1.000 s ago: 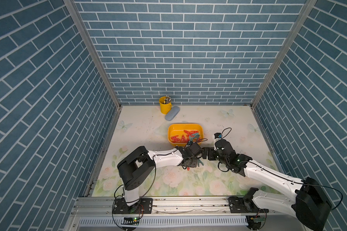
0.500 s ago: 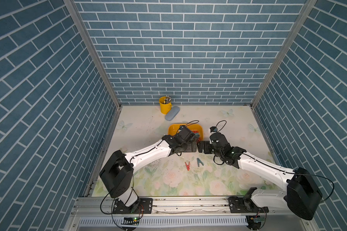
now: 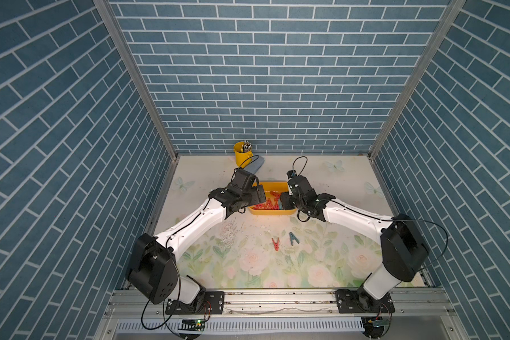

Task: Take the clothespins out of the storage box
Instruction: Pick up the clothespin from the storage box.

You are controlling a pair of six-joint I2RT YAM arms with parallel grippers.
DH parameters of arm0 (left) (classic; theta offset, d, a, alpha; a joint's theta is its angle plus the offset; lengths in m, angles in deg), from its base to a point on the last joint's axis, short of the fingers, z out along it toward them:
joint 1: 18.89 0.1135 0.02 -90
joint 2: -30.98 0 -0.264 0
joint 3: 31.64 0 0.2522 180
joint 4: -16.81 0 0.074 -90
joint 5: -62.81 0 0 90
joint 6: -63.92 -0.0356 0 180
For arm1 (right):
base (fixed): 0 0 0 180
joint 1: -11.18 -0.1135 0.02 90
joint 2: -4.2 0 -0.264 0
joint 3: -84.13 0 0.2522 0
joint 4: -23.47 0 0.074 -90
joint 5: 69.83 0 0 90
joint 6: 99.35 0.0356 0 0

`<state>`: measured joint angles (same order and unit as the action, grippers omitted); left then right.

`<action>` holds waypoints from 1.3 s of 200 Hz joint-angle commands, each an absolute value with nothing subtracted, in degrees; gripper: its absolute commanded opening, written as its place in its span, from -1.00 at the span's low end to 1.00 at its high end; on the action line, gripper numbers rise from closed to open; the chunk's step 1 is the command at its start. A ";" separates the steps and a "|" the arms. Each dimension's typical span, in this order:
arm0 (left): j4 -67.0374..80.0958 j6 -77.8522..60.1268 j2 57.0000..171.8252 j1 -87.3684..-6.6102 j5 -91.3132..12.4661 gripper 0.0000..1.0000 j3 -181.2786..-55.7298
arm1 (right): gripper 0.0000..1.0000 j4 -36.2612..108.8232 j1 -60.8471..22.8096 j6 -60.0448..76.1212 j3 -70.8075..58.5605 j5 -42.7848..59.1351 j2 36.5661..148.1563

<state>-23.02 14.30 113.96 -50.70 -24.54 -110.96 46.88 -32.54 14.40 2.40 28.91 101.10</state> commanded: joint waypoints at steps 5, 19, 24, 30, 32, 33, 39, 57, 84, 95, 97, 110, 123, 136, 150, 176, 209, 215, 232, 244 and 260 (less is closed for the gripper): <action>-22.78 13.16 112.78 -48.64 -25.65 0.99 -109.81 | -0.10 51.41 -30.89 11.40 -2.55 26.48 106.30; -22.97 13.00 113.03 -47.87 -26.22 0.99 -109.91 | -0.14 51.80 -30.11 11.94 -4.23 24.98 108.83; -22.97 12.90 113.07 -47.58 -26.31 0.99 -109.91 | -0.16 51.74 -29.87 12.13 -4.74 24.44 109.61; -22.90 12.73 113.01 -47.43 -26.23 0.99 -109.83 | -0.17 51.65 -29.60 12.32 -5.23 23.91 110.55; -22.89 12.67 112.97 -47.43 -26.16 0.99 -109.82 | -0.17 51.62 -29.56 12.33 -5.38 23.77 110.85; -22.88 12.67 112.98 -47.40 -26.15 0.99 -109.82 | -0.18 51.59 -29.53 12.39 -5.43 23.68 111.01; -22.88 12.58 112.99 -47.34 -26.10 0.99 -109.73 | -0.19 51.48 -29.36 12.60 -5.92 23.15 111.86; -22.97 12.25 113.16 -46.84 -26.13 0.99 -109.82 | -0.22 50.78 -28.82 13.22 -6.91 21.46 113.95; -23.06 11.80 113.75 -46.01 -26.64 0.99 -110.16 | -0.28 49.98 -28.12 13.82 -7.71 19.86 116.54; -23.06 11.71 114.03 -45.77 -26.94 0.99 -110.34 | -0.29 49.85 -27.79 13.83 -7.77 19.57 117.42; -23.01 11.64 114.08 -45.72 -27.04 0.99 -110.33 | -0.29 49.81 -27.76 13.85 -7.79 19.49 117.58; -22.97 11.45 114.35 -45.55 -27.40 0.99 -110.53 | -0.30 49.45 -27.41 13.86 -7.89 18.78 118.37; -22.69 11.45 114.48 -45.52 -27.72 0.99 -110.53 | -0.31 48.94 -27.27 13.78 -7.89 17.93 118.95; -22.62 11.47 114.59 -45.44 -27.80 0.99 -110.44 | -0.31 48.66 -27.23 13.77 -7.88 17.58 119.45; -22.70 11.45 114.80 -45.35 -27.85 0.99 -110.43 | -0.31 48.59 -27.11 13.74 -8.15 17.07 120.01; -22.88 11.45 114.94 -45.19 -28.07 0.99 -110.41 | -0.32 48.12 -27.11 13.64 -8.53 16.66 121.01; -22.97 11.61 114.56 -45.12 -28.33 0.99 -110.15 | -0.42 47.96 -26.99 13.08 -9.57 16.57 122.61; -22.96 11.62 114.46 -45.09 -28.34 0.99 -110.06 | -0.42 47.96 -26.97 12.98 -9.74 16.66 122.78; -23.06 11.75 114.21 -45.15 -28.34 0.99 -109.82 | -0.59 48.02 -26.95 12.63 -10.30 16.79 123.26; -23.14 11.80 114.00 -45.16 -28.42 0.99 -109.65 | -0.77 48.26 -26.96 12.60 -10.69 16.66 123.23; -23.15 11.87 113.63 -45.11 -28.42 0.99 -109.43 | -0.92 48.39 -26.96 12.63 -10.72 16.48 122.41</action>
